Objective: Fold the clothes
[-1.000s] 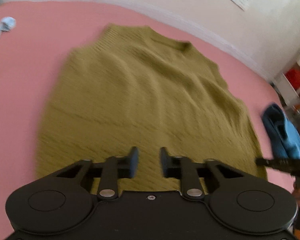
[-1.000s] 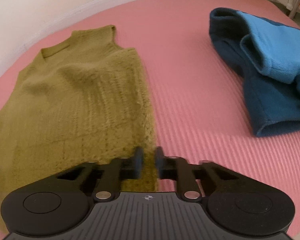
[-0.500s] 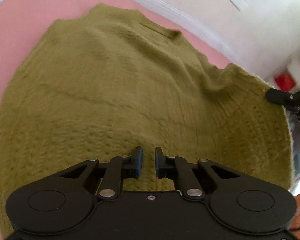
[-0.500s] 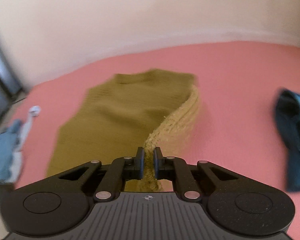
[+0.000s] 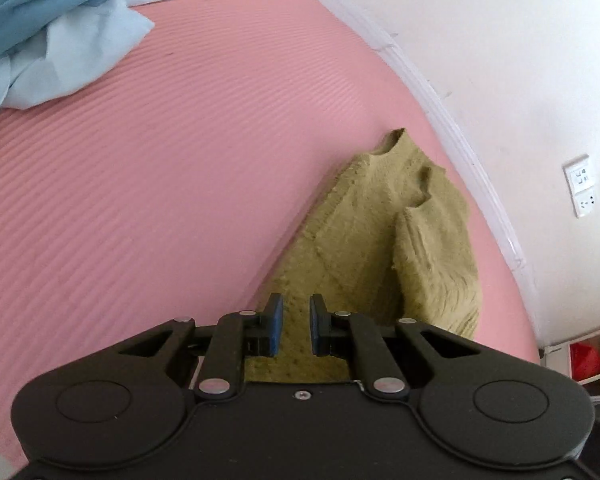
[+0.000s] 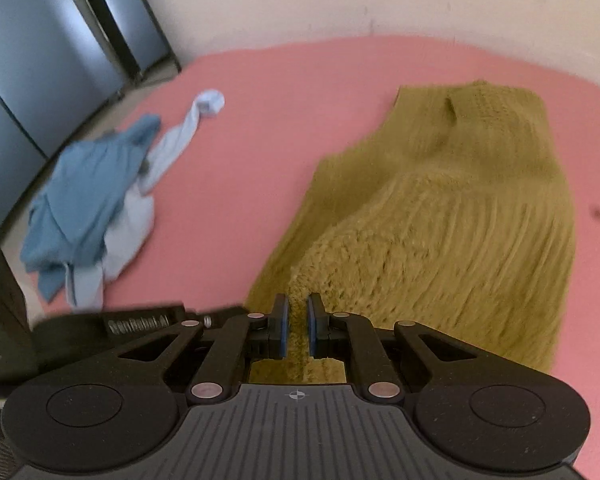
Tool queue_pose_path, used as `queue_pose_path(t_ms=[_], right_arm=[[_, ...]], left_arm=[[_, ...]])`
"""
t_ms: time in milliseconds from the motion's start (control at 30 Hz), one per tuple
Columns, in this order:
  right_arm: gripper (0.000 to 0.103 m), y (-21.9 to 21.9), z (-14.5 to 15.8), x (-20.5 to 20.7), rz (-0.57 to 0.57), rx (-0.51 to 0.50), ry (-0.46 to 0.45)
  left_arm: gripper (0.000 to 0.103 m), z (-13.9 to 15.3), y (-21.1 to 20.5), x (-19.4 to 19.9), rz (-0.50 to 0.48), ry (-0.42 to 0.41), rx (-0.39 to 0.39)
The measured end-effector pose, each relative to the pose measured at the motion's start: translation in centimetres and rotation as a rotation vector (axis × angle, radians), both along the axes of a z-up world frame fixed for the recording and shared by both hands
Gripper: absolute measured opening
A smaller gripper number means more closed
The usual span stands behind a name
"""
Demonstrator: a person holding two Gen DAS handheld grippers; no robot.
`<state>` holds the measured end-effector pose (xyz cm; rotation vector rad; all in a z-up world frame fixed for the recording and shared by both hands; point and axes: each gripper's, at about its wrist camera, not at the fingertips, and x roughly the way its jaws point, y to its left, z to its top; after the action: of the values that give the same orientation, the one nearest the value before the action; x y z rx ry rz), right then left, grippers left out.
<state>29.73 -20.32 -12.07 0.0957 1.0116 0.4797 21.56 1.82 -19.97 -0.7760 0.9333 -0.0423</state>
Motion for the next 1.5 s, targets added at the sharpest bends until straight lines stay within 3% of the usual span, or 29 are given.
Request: queue_pose_path(t_ms=[133, 200, 333, 400, 600, 733, 800, 900, 1167, 1500], right_arm=[[0.012, -0.3, -0.8, -0.7, 0.007, -0.011, 0.005], [0.025, -1.3, -0.4, -0.8, 0.011, -0.008, 0.015], [0.025, -3.6, 0.2, -0.9, -0.017, 0.0, -0.017], [0.025, -5.4, 0.5, -0.6, -0.056, 0.0, -0.022], [0.025, -9.0, 1.6, 2.5, -0.176, -0.025, -0.021], [0.027, -7.9, 2.9, 6.6, -0.189, -0.061, -0.011], [0.028, -6.8, 3.4, 8.4, -0.191, -0.074, 0.009], [0.037, -3.8, 3.3, 10.8, -0.136, -0.131, 0.049], [0.037, 2.0, 0.7, 15.1, -0.061, -0.305, 0.127], [0.039, 4.5, -2.6, 15.6, -0.051, -0.431, 0.173]], left_arm=[[0.016, 0.4, -1.1, 0.5, -0.068, -0.023, -0.005], [0.023, 0.9, -1.5, 0.5, -0.1, -0.044, -0.01], [0.034, 1.5, -2.1, 0.3, -0.164, -0.062, -0.014], [0.035, 2.0, -2.5, 0.0, -0.188, -0.071, 0.014], [0.036, 3.5, -5.3, -2.1, -0.254, -0.062, 0.16], [0.043, 4.3, -9.3, -3.4, -0.306, -0.088, 0.404], [0.043, 3.6, -10.3, -3.5, -0.334, -0.091, 0.428], [0.043, 3.8, -9.6, -4.1, -0.341, -0.108, 0.414], [0.047, 5.0, -7.0, -3.6, -0.242, -0.169, 0.273], [0.044, 2.9, -9.8, -3.0, -0.37, -0.083, 0.299]])
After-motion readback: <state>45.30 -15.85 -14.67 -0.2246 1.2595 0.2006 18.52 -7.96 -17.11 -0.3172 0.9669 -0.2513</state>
